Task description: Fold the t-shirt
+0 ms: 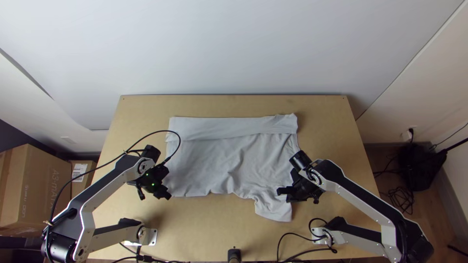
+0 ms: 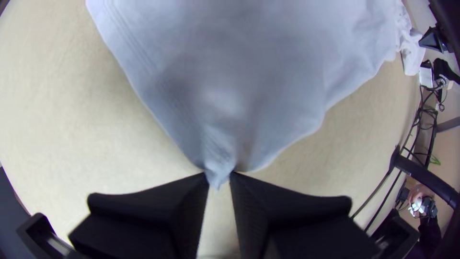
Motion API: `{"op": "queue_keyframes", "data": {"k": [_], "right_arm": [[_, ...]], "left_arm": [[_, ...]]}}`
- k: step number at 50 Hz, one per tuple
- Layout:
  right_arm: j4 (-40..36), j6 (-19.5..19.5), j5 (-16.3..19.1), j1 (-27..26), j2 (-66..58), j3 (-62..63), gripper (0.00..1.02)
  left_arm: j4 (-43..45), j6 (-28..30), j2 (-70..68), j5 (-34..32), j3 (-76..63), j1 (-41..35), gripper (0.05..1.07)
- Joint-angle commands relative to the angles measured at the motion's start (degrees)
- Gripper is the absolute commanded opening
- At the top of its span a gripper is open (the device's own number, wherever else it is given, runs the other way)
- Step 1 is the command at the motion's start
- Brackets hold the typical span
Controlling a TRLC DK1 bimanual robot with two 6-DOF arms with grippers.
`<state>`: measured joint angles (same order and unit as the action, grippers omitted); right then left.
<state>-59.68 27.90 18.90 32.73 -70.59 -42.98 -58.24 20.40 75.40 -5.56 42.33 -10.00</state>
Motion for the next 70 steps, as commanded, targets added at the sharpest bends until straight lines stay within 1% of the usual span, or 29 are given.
{"op": "queue_keyframes", "data": {"k": [1, 4, 9, 14, 19, 23, 25, 31, 35, 44, 49, 62, 70], "right_arm": [[-1.7, -1.2, -0.2, -1.3, 1.3, -1.6, 0.03], [-2.0, -1.4, -0.3, -1.9, 1.7, -1.8, 0.03], [-3.0, -2.9, -0.4, -4.3, 2.0, -2.4, 0.03], [-4.0, -6.5, -1.1, -9.4, 2.0, -3.2, 0.03], [-5.0, -11.2, -1.8, -15.5, 1.8, -4.1, 0.03], [-5.1, -14.7, -3.3, -20.1, 0.8, -4.3, 0.02], [-5.1, -15.8, -3.8, -21.7, 0.4, -4.7, 0.03], [-6.6, -16.0, -4.0, -21.8, 0.4, -7.4, 0.03], [-6.6, -15.7, -4.0, -20.9, 0.2, -9.7, 0.02], [-6.6, -15.6, -4.0, -20.6, -2.5, -15.0, 0.02], [-6.5, -15.7, -4.0, -20.6, -4.1, -17.4, 0.03], [-6.0, -16.1, -4.2, -20.8, -10.1, -25.4, 0.03], [-5.7, -16.3, -4.6, -21.2, -16.1, -31.4, 0.03]], "left_arm": [[1.0, -0.6, 0.2, -1.2, -0.8, -0.5, 0.08], [1.1, -0.5, 0.0, -1.4, -0.9, -0.5, 0.08], [1.1, 0.2, -0.1, -1.3, -0.8, 0.4, 0.08], [1.0, 1.9, -0.4, -1.3, -0.1, 3.7, 0.08], [0.5, 4.5, -1.0, -1.3, 0.5, 6.9, 0.08], [0.2, 6.3, -1.3, -1.3, 0.7, 9.1, 0.08], [0.2, 6.8, -1.5, -1.3, 0.8, 9.7, 0.08], [-0.4, 6.6, -2.1, -1.3, 2.8, 10.1, 0.08], [-0.6, 6.1, -2.3, -1.4, 5.0, 10.1, 0.08], [-0.4, 3.6, -1.0, -1.4, 11.6, 9.7, 0.08], [-0.2, 3.2, 0.2, -1.5, 14.5, 9.8, 0.08], [0.1, 1.7, 6.3, -1.4, 22.2, 10.8, 0.08], [0.6, 0.7, 11.0, -1.4, 27.3, 11.0, 0.08]]}}
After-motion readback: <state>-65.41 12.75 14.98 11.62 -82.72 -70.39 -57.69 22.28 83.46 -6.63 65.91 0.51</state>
